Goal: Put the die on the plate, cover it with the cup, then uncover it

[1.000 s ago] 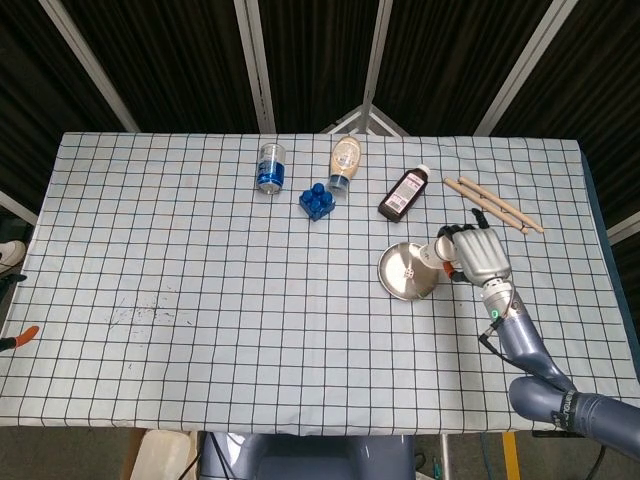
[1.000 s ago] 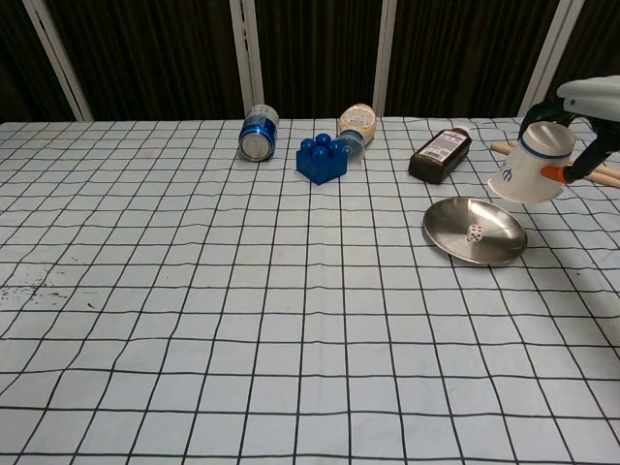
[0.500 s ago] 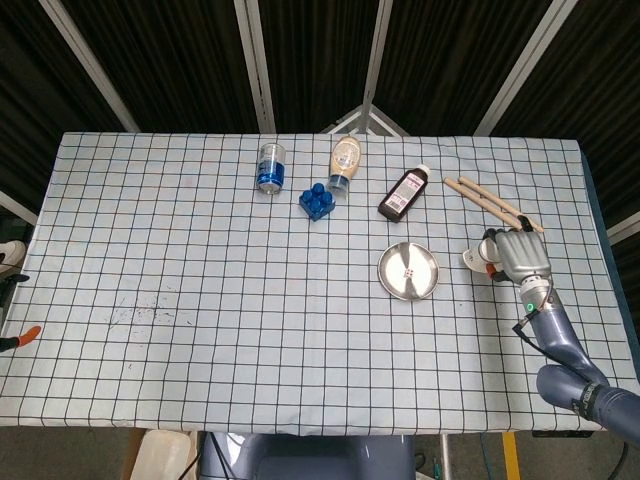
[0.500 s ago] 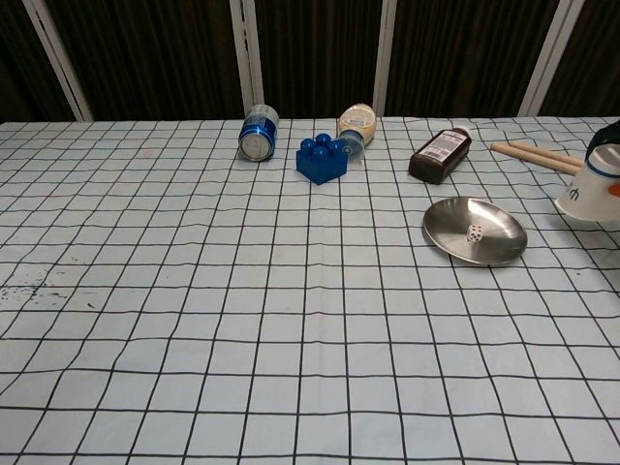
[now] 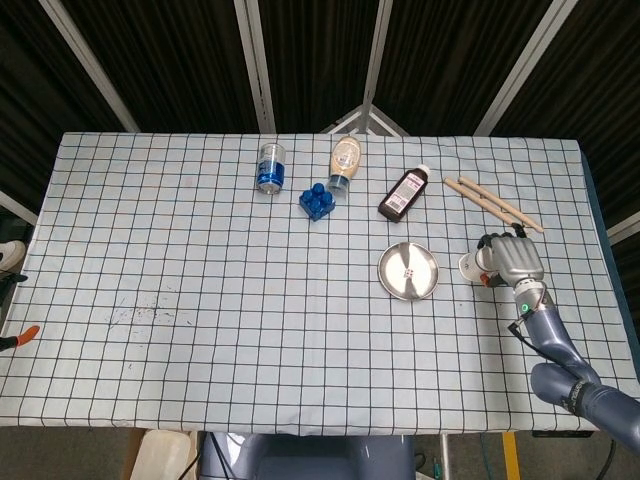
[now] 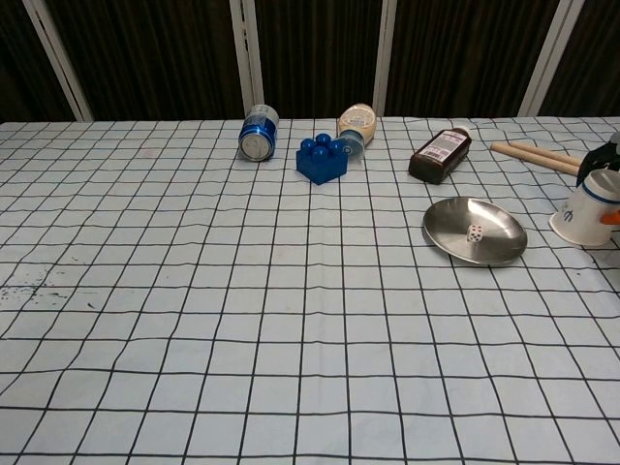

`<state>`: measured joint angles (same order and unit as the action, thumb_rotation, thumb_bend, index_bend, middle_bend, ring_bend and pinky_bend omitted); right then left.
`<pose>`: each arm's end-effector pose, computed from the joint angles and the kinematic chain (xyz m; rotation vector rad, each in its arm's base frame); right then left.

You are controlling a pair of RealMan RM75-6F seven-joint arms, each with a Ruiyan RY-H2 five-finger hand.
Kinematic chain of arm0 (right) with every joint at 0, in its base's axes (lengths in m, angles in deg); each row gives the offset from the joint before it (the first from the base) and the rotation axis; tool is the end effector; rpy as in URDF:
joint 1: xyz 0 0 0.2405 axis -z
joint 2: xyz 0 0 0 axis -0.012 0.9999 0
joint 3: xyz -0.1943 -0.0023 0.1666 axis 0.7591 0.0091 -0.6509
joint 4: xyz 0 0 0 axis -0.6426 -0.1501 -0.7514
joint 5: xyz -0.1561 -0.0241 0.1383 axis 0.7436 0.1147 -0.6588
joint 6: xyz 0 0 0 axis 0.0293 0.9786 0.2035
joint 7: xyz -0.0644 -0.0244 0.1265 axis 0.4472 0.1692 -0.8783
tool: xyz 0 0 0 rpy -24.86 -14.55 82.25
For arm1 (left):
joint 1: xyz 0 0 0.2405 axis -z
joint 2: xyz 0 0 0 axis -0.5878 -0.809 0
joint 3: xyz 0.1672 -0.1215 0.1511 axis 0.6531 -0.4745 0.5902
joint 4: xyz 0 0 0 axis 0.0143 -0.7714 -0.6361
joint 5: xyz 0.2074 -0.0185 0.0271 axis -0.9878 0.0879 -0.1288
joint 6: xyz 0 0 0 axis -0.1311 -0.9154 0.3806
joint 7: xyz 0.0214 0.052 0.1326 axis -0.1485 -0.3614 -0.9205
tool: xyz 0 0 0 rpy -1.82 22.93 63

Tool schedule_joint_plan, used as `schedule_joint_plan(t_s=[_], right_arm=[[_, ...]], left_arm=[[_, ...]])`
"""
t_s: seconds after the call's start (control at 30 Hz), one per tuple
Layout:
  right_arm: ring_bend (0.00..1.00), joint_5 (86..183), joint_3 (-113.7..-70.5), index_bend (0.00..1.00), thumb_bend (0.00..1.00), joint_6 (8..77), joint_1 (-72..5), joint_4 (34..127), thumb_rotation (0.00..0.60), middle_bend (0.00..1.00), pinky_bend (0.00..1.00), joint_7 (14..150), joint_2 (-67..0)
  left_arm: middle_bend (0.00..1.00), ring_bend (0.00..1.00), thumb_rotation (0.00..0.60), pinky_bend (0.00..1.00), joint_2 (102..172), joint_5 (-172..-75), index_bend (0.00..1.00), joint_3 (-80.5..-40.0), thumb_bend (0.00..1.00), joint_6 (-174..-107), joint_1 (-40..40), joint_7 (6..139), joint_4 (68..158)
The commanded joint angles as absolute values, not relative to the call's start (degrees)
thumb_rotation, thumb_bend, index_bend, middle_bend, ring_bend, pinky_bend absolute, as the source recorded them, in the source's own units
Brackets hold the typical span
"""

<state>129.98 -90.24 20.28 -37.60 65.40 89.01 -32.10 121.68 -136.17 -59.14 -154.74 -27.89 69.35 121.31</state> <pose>-0.3124 -0.3959 0.0788 1.5698 -1.0353 0.5468 -0.3608 0.2160 0.1699 -1.2698 -0.8607 -0.6993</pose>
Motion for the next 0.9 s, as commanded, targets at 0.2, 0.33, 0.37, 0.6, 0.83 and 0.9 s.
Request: schedule_joint_plan(t_s=[0.2, 0.33, 0.37, 0.6, 0.83, 0.9], right_arm=[[0.13, 130.3, -90.3, 0.01, 0.07, 23.0, -36.5, 67.8, 0.600, 0.10, 0.00, 92.0, -30.2], [0.12, 129.9, -90.3, 0.00, 0.07, 25.6, -35.5, 72.7, 0.600, 0.10, 0.00, 94.6, -26.9], [0.12, 130.0, -90.2, 0.00, 0.07, 27.1, -34.8, 75.1, 0.600, 0.10, 0.00, 95.5, -25.6], [0.12, 133.7, -88.0, 0.01, 0.07, 41.6, -26.5, 92.1, 0.600, 0.10, 0.00, 97.6, -18.2], [0.15, 147.7, -83.0, 0.12, 0.07, 64.4, -14.0, 96.9, 0.600, 0.10, 0.00, 93.0, -19.3], [0.15, 150.1, -82.3, 0.13, 0.08, 67.9, -12.1, 95.2, 0.600, 0.10, 0.00, 91.0, -20.3]], left_arm=[[0.00, 0.00, 0.600, 0.06, 121.8, -136.1, 0.26, -59.1, 0.22, -154.5, -27.8, 69.1, 121.3], [0.00, 0.00, 0.600, 0.06, 121.7, -136.2, 0.26, -59.0, 0.22, -154.4, -27.7, 69.2, 121.4], [0.00, 0.00, 0.600, 0.06, 121.6, -136.4, 0.26, -58.9, 0.22, -154.4, -27.7, 69.4, 121.5], [0.00, 0.00, 0.600, 0.06, 120.9, -137.1, 0.26, -58.8, 0.22, -154.6, -28.0, 71.0, 122.0], [0.00, 0.00, 0.600, 0.06, 119.6, -138.3, 0.26, -58.2, 0.22, -155.1, -28.5, 72.8, 123.3], [0.00, 0.00, 0.600, 0.06, 119.3, -138.6, 0.26, -58.1, 0.22, -155.4, -28.7, 73.1, 123.7]])
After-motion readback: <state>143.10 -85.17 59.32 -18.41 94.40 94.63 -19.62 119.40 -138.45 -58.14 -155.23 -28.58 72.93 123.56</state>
